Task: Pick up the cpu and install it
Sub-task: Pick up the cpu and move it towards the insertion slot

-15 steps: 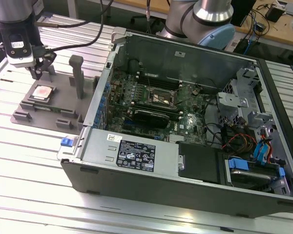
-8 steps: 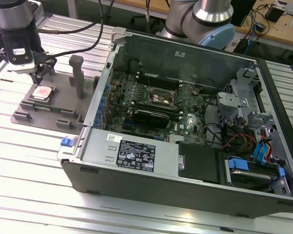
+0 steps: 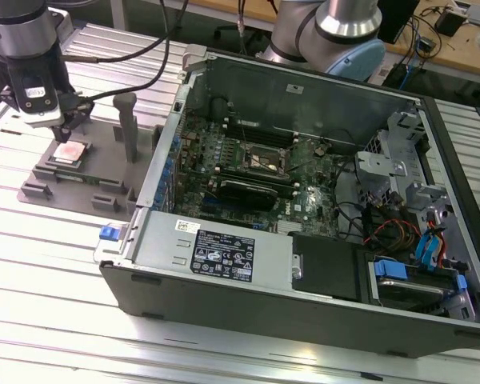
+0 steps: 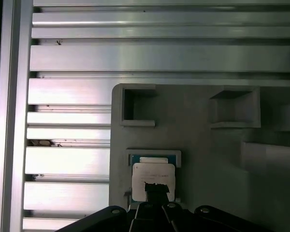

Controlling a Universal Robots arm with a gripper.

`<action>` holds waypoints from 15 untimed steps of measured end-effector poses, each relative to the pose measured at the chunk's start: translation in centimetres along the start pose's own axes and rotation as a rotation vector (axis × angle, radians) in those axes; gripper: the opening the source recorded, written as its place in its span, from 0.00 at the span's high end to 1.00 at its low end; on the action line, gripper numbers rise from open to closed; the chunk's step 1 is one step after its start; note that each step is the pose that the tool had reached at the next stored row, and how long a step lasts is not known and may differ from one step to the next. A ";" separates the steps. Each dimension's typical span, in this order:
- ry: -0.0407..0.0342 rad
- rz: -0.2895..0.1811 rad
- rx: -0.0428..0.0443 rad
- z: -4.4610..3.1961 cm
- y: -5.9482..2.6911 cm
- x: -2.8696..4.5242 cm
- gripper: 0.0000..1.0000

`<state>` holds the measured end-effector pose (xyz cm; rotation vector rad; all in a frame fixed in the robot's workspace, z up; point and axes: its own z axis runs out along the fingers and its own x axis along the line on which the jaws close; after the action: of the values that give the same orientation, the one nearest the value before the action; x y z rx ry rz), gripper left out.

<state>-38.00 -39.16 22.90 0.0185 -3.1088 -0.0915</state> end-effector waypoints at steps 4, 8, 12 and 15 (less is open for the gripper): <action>0.0002 -0.003 0.0001 0.37 -0.14 -0.05 0.89; -0.0001 -0.007 0.0001 0.99 -0.32 -0.11 0.89; 0.0001 -0.009 0.0003 1.47 -0.36 -0.13 0.89; 0.0000 -0.010 0.0003 1.81 -0.39 -0.12 0.89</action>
<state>-37.93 -39.44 21.07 0.0333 -3.1090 -0.0913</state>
